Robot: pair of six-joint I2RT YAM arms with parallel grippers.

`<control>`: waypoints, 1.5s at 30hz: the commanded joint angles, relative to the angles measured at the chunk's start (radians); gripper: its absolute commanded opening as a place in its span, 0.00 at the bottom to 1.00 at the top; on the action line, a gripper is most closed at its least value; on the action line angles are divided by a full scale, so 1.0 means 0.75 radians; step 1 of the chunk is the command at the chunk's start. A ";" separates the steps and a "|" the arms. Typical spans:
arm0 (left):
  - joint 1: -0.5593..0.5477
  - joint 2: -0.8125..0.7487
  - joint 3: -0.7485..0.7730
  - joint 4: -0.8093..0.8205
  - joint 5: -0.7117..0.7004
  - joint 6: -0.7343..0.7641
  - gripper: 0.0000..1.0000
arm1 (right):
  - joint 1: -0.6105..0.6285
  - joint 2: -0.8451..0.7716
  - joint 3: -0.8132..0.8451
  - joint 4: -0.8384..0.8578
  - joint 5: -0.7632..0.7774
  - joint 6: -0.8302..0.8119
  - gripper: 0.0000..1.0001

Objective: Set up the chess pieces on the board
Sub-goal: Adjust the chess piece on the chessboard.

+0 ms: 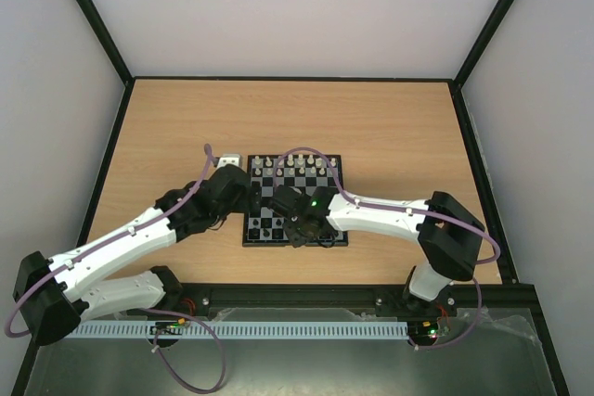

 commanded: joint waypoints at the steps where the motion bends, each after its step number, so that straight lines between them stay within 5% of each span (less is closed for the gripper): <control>1: 0.011 -0.008 -0.020 0.006 0.003 0.017 0.99 | -0.004 0.018 0.051 -0.069 0.038 0.008 0.29; 33: 0.015 -0.001 -0.026 0.010 0.015 0.014 0.99 | -0.058 0.020 0.027 -0.054 0.024 -0.012 0.19; 42: 0.016 -0.031 -0.013 0.014 0.016 0.009 1.00 | -0.058 -0.072 0.053 -0.075 0.006 -0.026 0.45; 44: 0.018 -0.049 -0.007 0.022 0.011 0.020 0.99 | -0.058 -0.108 0.073 -0.091 0.034 -0.022 0.67; 45: 0.025 -0.052 0.005 0.019 -0.004 0.027 1.00 | -0.059 -0.126 0.083 -0.096 0.053 -0.020 0.86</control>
